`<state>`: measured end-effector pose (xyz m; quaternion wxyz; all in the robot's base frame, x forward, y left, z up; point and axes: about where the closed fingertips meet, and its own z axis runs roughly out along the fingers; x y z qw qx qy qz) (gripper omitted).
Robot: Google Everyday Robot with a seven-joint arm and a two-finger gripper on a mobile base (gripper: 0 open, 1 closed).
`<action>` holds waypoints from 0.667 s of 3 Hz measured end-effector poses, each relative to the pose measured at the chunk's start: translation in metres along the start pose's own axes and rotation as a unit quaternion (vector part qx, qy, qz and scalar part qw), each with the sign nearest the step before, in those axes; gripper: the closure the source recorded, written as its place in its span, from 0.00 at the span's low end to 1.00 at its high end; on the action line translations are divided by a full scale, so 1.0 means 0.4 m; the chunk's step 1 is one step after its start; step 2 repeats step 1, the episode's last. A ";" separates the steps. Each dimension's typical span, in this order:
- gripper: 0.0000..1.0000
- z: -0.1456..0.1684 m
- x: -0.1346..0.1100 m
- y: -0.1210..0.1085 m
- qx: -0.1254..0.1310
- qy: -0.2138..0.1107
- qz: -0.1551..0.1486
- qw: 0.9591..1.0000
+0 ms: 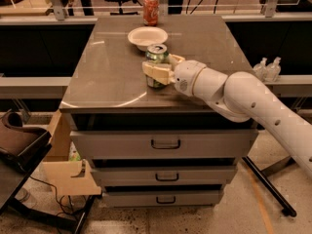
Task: Place green can upright
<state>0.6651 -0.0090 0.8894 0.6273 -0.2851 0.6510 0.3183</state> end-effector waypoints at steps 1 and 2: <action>0.06 0.004 -0.001 0.004 -0.002 0.000 0.000 1.000; 0.06 0.004 -0.001 0.004 -0.002 0.000 0.000 1.000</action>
Offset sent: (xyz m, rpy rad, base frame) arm 0.0000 0.0000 0.0000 0.0000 0.0000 0.0000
